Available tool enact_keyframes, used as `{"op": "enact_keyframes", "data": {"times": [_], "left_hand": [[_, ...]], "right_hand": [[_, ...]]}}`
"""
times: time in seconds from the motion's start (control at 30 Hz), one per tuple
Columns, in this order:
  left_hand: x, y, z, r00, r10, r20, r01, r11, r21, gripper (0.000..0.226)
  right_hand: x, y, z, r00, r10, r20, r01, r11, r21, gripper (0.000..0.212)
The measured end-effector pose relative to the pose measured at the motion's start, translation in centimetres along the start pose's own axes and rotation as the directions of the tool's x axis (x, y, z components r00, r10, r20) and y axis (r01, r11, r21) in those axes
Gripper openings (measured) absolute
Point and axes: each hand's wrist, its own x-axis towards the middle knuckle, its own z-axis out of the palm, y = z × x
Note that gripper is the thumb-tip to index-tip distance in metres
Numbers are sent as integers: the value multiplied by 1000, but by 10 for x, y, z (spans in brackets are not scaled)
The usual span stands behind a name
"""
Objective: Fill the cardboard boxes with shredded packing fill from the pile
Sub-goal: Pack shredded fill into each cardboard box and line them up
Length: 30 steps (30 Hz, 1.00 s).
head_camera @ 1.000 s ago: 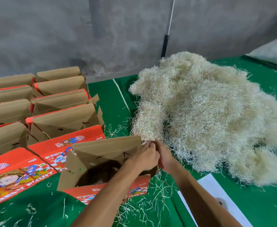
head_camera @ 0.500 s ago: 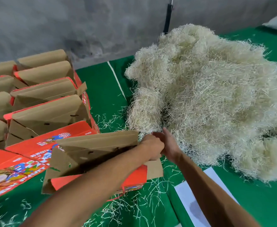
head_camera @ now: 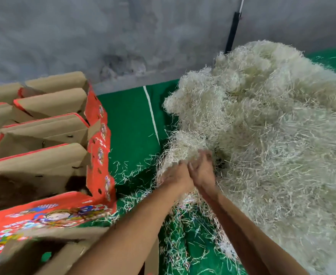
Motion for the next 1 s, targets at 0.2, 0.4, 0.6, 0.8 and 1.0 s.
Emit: {"op": "enact_keyframes", "data": {"times": [0.2,0.4,0.6,0.8,1.0], "left_hand": [[46,-27,31,804,-578,140,517,564,-644,64],[56,-35,18,821,-468,325,473,241,-847,86],[44,-54,-64,834,-549,48,162,161,-974,44],[-21,-84,-134,812,-568,-132,-76,120,-990,32],[-101,-129,-146,873,-485,-56,-115,-92,-989,20]], "right_hand": [[16,19,32,923,127,364,-188,972,138,67],[-13,0,42,881,25,473,-219,907,360,25],[-7,-47,-5,976,97,196,-208,692,691,37],[-9,-115,-20,969,-2,247,-167,734,658,52],[-71,-205,24,920,-167,356,-121,742,660,50]]}}
